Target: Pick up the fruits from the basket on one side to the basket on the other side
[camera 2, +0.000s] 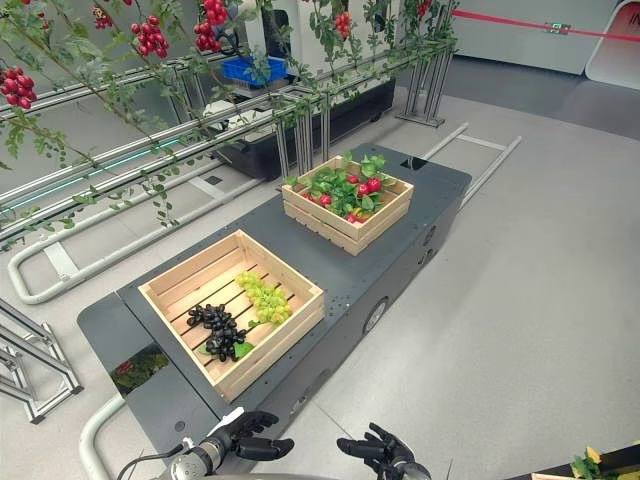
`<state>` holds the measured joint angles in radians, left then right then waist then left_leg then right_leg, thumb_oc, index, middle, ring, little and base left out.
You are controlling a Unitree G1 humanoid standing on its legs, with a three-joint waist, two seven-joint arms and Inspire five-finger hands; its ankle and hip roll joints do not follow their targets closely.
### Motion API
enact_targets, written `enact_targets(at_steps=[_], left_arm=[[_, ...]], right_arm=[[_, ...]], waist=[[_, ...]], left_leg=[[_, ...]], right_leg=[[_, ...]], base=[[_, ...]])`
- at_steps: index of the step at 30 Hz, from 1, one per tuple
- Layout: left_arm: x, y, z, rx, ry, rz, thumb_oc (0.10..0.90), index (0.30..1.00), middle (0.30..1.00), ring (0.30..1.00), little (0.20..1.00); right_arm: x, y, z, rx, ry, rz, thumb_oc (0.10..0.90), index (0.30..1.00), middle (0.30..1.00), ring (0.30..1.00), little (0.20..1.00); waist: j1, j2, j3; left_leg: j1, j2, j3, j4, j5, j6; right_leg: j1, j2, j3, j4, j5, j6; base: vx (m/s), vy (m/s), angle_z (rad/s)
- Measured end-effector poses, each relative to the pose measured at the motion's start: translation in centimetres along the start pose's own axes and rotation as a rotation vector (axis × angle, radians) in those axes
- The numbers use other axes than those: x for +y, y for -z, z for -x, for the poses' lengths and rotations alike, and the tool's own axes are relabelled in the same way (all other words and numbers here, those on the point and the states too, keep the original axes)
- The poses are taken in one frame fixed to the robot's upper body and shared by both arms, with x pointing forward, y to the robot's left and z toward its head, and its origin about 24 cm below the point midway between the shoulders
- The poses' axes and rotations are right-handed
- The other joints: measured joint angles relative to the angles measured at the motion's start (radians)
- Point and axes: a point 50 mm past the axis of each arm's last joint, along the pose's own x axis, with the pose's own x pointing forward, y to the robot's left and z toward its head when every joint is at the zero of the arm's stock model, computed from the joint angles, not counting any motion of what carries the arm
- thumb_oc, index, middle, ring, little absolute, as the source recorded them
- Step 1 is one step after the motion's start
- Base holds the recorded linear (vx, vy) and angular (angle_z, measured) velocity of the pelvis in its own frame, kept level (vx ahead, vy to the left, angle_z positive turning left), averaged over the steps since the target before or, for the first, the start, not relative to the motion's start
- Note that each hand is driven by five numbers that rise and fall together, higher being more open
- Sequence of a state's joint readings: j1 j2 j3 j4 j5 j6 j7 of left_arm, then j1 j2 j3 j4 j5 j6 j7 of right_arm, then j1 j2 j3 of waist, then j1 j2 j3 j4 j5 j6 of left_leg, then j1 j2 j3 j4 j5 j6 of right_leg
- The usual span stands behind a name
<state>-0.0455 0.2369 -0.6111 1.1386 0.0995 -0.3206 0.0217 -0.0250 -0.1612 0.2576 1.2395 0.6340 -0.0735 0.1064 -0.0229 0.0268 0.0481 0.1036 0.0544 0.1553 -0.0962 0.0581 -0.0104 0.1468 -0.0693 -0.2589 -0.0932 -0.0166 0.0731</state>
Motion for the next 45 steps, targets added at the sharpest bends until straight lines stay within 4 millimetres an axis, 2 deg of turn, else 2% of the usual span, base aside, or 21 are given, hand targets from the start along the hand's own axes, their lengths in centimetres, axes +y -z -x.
enact_targets(at_steps=[5, 15, 23, 25, 28, 31, 35, 36, 40, 42, 45], left_arm=[[0.0, 0.1, 0.0, 0.002, -0.01, 0.036, 0.8, 0.9, 0.9, 0.9, 0.9], [0.0, 0.0, 0.0, -0.003, -0.013, 0.036, 0.8, 0.9, 0.9, 0.9, 0.9], [0.6, -1.1, 0.2, -0.121, -0.11, 0.043, 0.8, 0.9, 0.9, 0.9, 0.9], [1.3, -2.3, 0.3, -0.201, -0.148, 0.051, 0.8, 0.9, 0.9, 0.9, 0.9], [2.8, -5.5, 0.7, -0.393, -0.192, 0.05, 0.8, 0.9, 0.9, 0.9, 0.9], [4.8, -9.3, 2.2, -0.632, -0.312, 0.053, 0.8, 0.9, 0.9, 0.9, 0.9], [7.9, -12.4, 4.1, -0.813, -0.498, 0.053, 0.8, 0.9, 0.9, 0.9, 0.9], [9.2, -13.3, 5.0, -0.862, -0.566, 0.051, 0.8, 0.9, 0.9, 0.9, 0.9], [13.1, -15.3, 7.4, -0.95, -0.79, 0.051, 0.8, 0.9, 0.9, 0.9, 0.9], [14.8, -16.2, 8.1, -0.941, -0.894, -0.026, 0.8, 0.9, 0.9, 0.9, 0.9], [16.8, -16.5, 8.8, -0.896, -0.97, -0.157, 0.8, 0.9, 0.9, 0.9, 0.9]], right_arm=[[0.0, 0.1, 0.0, 0.013, -0.002, 0.001, 0.8, 0.9, 0.9, 0.9, 0.9], [0.3, 0.0, 0.0, 0.017, -0.013, 0.04, 0.8, 0.9, 0.9, 0.9, 0.9], [0.3, -0.1, -0.1, 0.018, -0.013, 0.04, 0.8, 0.9, 0.9, 0.9, 0.9], [0.4, -0.4, -0.1, 0.016, -0.014, 0.041, 0.8, 0.9, 0.9, 0.9, 0.9], [0.5, -0.6, -0.1, 0.017, -0.019, 0.042, 0.8, 0.9, 0.9, 0.9, 0.9], [0.5, -0.8, -0.1, 0.014, -0.02, 0.04, 0.8, 0.9, 0.9, 0.9, 0.9], [0.5, -1.0, -0.1, 0.008, -0.02, 0.04, 0.8, 0.9, 0.9, 0.9, 0.9], [0.6, -1.1, -0.1, 0.007, -0.022, 0.038, 0.8, 0.9, 0.9, 0.9, 0.9], [0.4, -1.1, 0.0, -0.002, -0.009, -0.012, 0.8, 0.9, 0.9, 0.9, 0.9], [0.4, -1.1, 0.0, -0.005, -0.008, -0.012, 0.8, 0.9, 0.9, 0.9, 0.9], [0.4, -1.0, 0.3, -0.023, -0.027, -0.042, 0.8, 0.9, 0.9, 0.9, 0.9]], waist=[[-0.006, -0.015, -0.002], [-0.012, -0.019, 0.002], [-0.01, -0.021, 0.01], [-0.007, -0.021, 0.024], [0.002, -0.022, 0.037], [0.009, -0.02, 0.042], [0.012, -0.013, 0.053], [0.012, -0.01, 0.058], [0.019, 0.0, 0.064], [0.028, 0.002, 0.065], [0.031, 0.003, 0.066]], left_leg=[[-0.003, -0.001, 0.004, 0.0, 0.0, 0.001], [0.002, -0.001, 0.014, 0.0, -0.001, 0.001], [0.003, -0.001, 0.015, 0.0, -0.002, 0.002], [0.006, -0.001, 0.015, 0.0, -0.002, 0.002], [0.006, -0.002, 0.014, 0.0, -0.002, 0.002], [0.006, -0.003, 0.009, 0.0, -0.001, 0.002], [0.011, -0.003, 0.0, 0.0, -0.001, 0.002], [0.012, -0.003, -0.005, 0.0, 0.0, 0.001], [0.012, -0.003, -0.012, 0.0, 0.001, 0.0], [0.014, -0.004, -0.02, 0.0, 0.002, 0.0], [0.022, -0.006, -0.036, 0.0, 0.002, 0.0]], right_leg=[[-0.002, -0.001, 0.005, 0.004, 0.005, 0.007], [-0.005, -0.001, 0.014, 0.001, 0.001, 0.001], [-0.004, -0.001, 0.018, 0.0, 0.002, 0.003], [0.002, -0.001, 0.018, 0.001, 0.006, 0.008], [0.002, -0.001, 0.018, 0.002, 0.006, 0.009], [0.006, -0.002, 0.009, 0.004, 0.007, 0.01], [0.016, -0.002, 0.002, 0.003, 0.006, 0.009], [0.019, -0.002, -0.001, 0.002, 0.006, 0.009], [0.023, -0.001, -0.007, 0.0, 0.005, 0.008], [0.03, -0.002, -0.019, 0.0, 0.004, 0.008], [0.045, -0.003, -0.03, 0.0, -0.001, 0.006]], base=[[0.0, 0.0, 0.0], [0.0, 0.001, -0.01], [0.0, 0.0, 0.0], [0.0, 0.0, 0.0], [0.0, 0.0, 0.0], [-0.01, 0.007, 0.04], [0.0, 0.008, 0.06], [0.02, 0.006, 0.08], [0.04, 0.019, 0.06], [0.08, 0.042, 0.11], [0.08, 0.057, 0.15]])
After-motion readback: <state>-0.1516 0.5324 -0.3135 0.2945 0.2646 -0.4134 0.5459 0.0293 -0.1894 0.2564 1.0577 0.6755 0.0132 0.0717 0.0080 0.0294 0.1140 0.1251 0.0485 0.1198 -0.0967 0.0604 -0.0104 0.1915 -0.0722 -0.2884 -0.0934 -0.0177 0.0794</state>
